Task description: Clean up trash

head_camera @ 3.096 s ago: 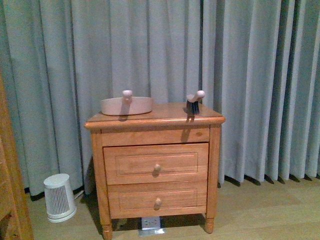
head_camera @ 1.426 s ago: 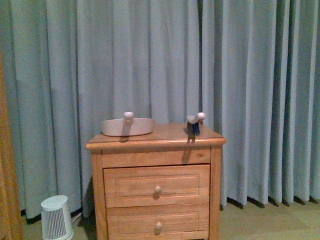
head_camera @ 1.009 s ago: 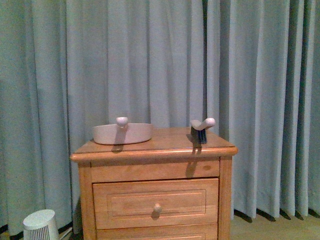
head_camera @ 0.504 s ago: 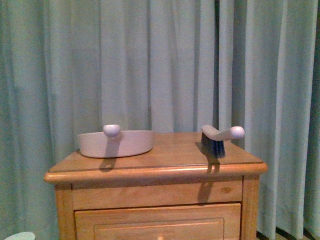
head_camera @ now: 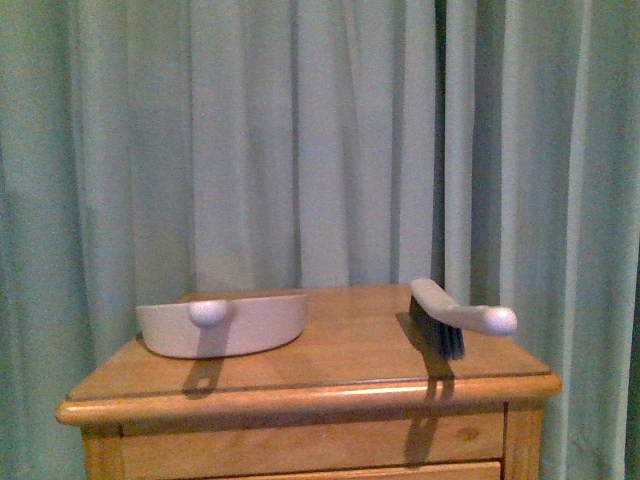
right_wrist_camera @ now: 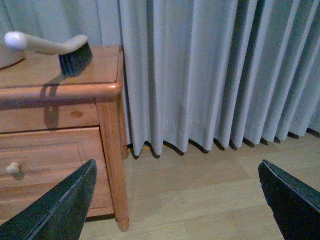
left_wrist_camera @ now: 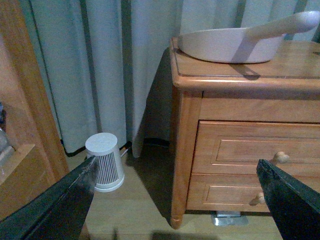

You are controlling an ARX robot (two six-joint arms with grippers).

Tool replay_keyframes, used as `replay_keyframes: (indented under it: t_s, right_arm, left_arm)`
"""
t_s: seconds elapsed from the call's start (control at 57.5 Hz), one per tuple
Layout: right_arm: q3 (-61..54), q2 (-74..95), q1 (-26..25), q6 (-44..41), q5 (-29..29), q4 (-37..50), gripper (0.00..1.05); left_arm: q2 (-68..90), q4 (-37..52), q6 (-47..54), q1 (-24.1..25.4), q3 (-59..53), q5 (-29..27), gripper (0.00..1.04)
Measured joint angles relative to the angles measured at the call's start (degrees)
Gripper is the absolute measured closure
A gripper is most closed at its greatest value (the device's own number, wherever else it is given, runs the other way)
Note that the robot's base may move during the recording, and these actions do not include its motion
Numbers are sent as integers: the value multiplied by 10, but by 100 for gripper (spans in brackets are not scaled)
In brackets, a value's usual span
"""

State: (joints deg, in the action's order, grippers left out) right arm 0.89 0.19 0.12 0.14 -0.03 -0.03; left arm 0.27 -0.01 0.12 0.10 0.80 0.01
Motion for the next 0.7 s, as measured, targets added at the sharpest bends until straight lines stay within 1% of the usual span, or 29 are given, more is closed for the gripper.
replay_keyframes:
  t_s: [0.452,0.47,0.504,0.557,0.591,0.643,0.696]
  right_arm:
    - [0,0,0,0,0,0,7]
    - [0,0,0,0,0,0,7]
    - [0,0,0,0,0,0,7]
    - [0,0,0,0,0,0,7]
    - [0,0,0,0,0,0,7]
    - [0,0,0,0,0,0,7]
    - [0,0,0,0,0,0,7]
  left_arm:
    - [0,0,0,0,0,0,8]
    - [5,-10,-4,2,3,10,8]
    - [31,-66,-23,6,26,42,8]
    - [89,-115,-31,0,59,46,8]
    - [138,-116,-32,-13,85,39,8]
    - [211,-93,-21,-38,138,19,8]
    - [272,-88,-9,-62,195,-3,8]
